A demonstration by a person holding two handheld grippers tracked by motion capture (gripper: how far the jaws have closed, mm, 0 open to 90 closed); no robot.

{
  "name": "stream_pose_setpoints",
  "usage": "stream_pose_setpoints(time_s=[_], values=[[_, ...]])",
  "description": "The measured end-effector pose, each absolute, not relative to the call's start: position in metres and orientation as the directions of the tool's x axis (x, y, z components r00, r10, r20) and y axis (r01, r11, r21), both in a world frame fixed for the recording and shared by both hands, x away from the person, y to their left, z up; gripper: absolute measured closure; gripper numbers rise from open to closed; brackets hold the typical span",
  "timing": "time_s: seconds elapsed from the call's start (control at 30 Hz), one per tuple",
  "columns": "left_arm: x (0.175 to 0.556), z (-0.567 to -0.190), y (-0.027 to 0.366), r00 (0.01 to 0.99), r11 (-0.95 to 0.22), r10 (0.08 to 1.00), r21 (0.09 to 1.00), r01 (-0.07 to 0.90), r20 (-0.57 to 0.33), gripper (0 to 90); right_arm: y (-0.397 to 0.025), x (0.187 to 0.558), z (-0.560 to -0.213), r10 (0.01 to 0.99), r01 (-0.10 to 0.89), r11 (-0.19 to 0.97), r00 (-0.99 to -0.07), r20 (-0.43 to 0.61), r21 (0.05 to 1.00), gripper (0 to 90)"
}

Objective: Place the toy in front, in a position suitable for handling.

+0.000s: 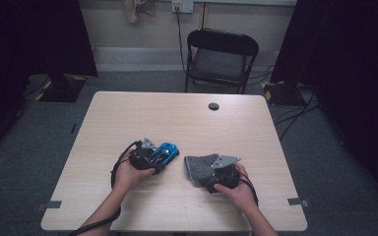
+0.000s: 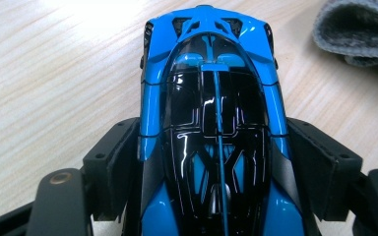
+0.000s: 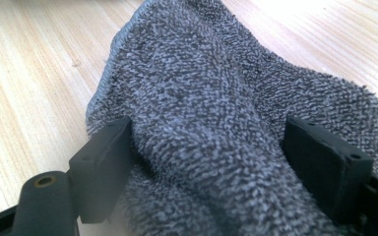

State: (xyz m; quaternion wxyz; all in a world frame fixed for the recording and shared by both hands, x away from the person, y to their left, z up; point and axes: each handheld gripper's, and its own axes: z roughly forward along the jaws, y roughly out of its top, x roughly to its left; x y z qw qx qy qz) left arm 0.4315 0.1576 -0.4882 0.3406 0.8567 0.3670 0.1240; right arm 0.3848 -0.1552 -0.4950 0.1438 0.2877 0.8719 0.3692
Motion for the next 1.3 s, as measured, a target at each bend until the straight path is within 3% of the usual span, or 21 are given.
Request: stream_pose_setpoints(time_s=[0.57,0.9,1.0,1.1,1.13,1.17,1.23,1.3], values=[[0.423,-0.484,0.169,0.790,-0.585,0.613,0.671,0.455,-0.001,27.2,-0.156,0.386,-0.495,0.612,0.400,0.552,-0.790,-0.030,0.732,20.2],[0.420,-0.488,0.177,0.788,-0.566,0.615,0.683,0.463,-0.025,26.5,-0.156,0.387,-0.482,0.578,0.387,0.602,-0.815,-0.047,0.698,18.8],[0.419,-0.485,0.180,0.773,-0.548,0.634,0.690,0.473,-0.026,20.1,-0.158,0.388,-0.481,0.571,0.389,0.613,-0.820,-0.045,0.687,22.5],[0.416,-0.480,0.186,0.769,-0.533,0.638,0.698,0.479,-0.040,20.8,-0.159,0.390,-0.487,0.571,0.403,0.624,-0.820,-0.038,0.670,27.7],[0.415,-0.479,0.188,0.766,-0.526,0.641,0.700,0.483,-0.046,19.7,-0.160,0.390,-0.488,0.583,0.410,0.610,-0.812,-0.034,0.677,39.2],[0.413,-0.479,0.190,0.765,-0.525,0.643,0.700,0.484,-0.047,19.7,-0.160,0.390,-0.488,0.583,0.410,0.610,-0.812,-0.034,0.677,39.2],[0.409,-0.477,0.195,0.758,-0.516,0.650,0.705,0.486,-0.046,19.1,-0.162,0.390,-0.486,0.593,0.419,0.610,-0.804,-0.036,0.673,59.7],[0.404,-0.475,0.199,0.753,-0.502,0.656,0.713,0.490,-0.055,18.2,-0.164,0.391,-0.484,0.596,0.425,0.611,-0.803,-0.034,0.668,64.5]])
